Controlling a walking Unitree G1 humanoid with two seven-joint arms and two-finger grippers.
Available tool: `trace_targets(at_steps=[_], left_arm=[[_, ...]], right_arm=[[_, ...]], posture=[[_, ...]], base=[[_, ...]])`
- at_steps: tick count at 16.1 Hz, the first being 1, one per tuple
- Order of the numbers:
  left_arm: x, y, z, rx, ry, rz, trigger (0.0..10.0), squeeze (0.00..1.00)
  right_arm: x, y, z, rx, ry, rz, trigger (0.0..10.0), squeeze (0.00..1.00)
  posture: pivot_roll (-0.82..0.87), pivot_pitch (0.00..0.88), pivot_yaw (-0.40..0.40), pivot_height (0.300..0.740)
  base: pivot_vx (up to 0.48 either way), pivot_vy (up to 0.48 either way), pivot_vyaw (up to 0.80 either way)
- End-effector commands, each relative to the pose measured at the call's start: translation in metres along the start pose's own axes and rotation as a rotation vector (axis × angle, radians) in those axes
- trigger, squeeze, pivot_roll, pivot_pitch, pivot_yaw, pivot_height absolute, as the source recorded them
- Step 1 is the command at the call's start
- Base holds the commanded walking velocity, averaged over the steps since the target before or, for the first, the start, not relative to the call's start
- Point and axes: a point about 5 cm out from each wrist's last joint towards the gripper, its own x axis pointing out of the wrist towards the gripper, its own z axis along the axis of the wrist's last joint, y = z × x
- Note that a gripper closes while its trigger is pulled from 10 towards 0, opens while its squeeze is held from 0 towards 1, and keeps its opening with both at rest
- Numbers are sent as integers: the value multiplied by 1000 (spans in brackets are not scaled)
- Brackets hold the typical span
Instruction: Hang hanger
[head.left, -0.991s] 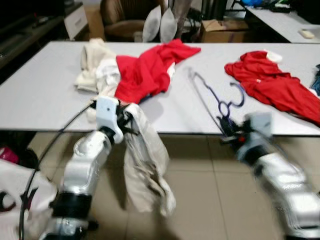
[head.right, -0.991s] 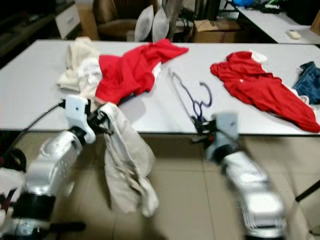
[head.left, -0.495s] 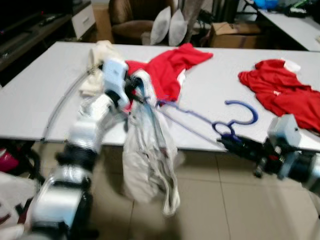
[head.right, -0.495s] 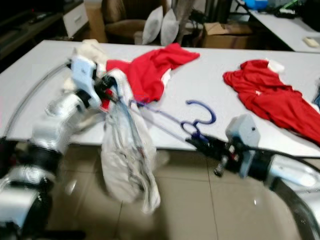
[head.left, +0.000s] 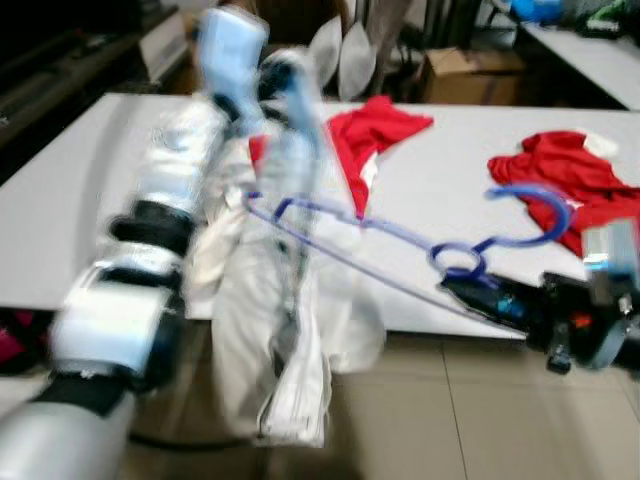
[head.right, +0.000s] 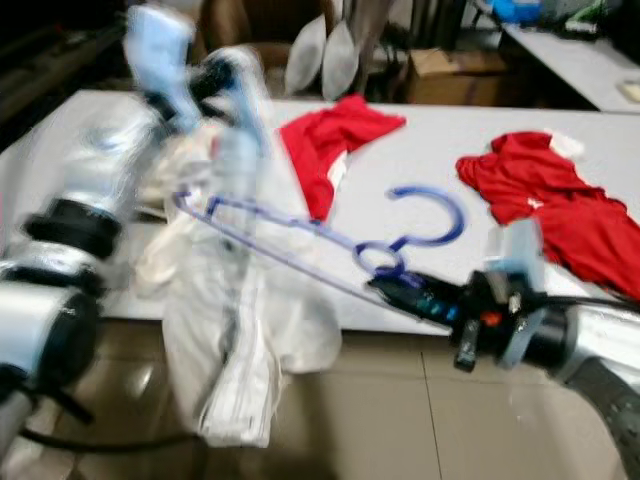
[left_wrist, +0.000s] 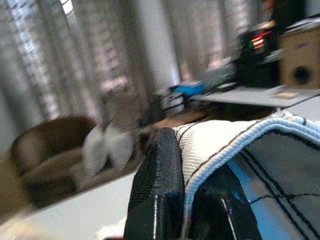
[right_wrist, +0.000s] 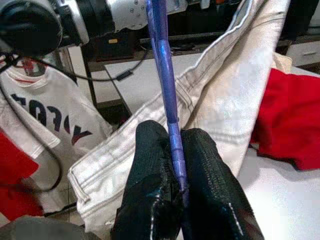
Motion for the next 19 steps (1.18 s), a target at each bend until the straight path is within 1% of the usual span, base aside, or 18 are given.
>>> trace_targets(at_steps=[1,2,4,5,6,7,9,10,11,12,13,14,15,16,17,18,19], left_arm=[[13,-3,35,40,-116,-17,10000,0],[13,1,38,37,-122,-17,10000,0],[16,-5,49,28,-166,-75,10000,0],[19,-11,55,29,-190,-112,10000,0],[21,-16,58,43,-198,-133,10000,0],[23,-22,65,44,-229,-167,10000,0],[25,-28,74,27,-266,-205,10000,0],[26,-33,76,-7,-273,-230,10000,0],[26,-36,74,-23,-262,-246,10000,0],[22,-42,67,-41,-252,-276,10000,0],[16,-46,56,-74,-228,-274,10000,0],[13,-46,51,-90,-215,-265,10000,0],[6,-48,47,-100,-221,-273,10000,0],[-4,-54,51,-146,-245,-313,10000,0],[-12,-61,62,-186,-288,-372,10000,0],[-14,-64,68,-200,-314,-396,10000,0],[-17,-67,79,-222,-352,-424,10000,0]], right_arm=[[-2,3,3,-7,19,15,10000,0],[-3,4,2,-3,52,26,10000,0],[1,4,-8,0,127,37,10000,0],[8,2,-16,-12,171,37,10000,0],[14,-1,-20,-18,193,27,10000,0],[22,-7,-23,-43,213,8,10000,0],[31,-14,-23,-74,214,-22,10000,0],[38,-18,-22,-84,201,-36,10000,0],[42,-19,-22,-89,198,-39,10000,0],[46,-19,-24,-94,199,-41,10000,0],[46,-18,-27,-91,218,-37,10000,0],[46,-19,-29,-91,230,-40,10000,0],[46,-22,-33,-86,253,-68,10000,0],[46,-33,-35,-108,283,-151,10000,0],[45,-49,-32,-134,286,-241,10000,0],[44,-56,-28,-150,277,-278,10000,0],[42,-68,-19,-177,259,-343,10000,0]], posture=[[-172,0,42,740],[-172,0,42,740],[-168,0,37,740],[-164,0,30,740],[-161,0,26,740],[-160,0,25,740],[-157,0,22,740],[-153,0,20,740],[-152,0,20,740],[-152,0,20,740],[-152,0,17,740],[-152,0,15,740],[-151,0,10,740],[-150,0,3,740],[-149,0,-4,740],[-146,0,-8,740],[-142,0,-13,740]], base=[[405,0,0],[401,0,0],[401,0,0],[405,0,0],[405,0,0],[398,0,0],[394,0,0],[360,0,0],[326,0,0],[0,0,0],[0,0,0],[0,0,0],[0,0,0],[0,0,0],[0,0,0],[0,0,0],[0,0,0]])
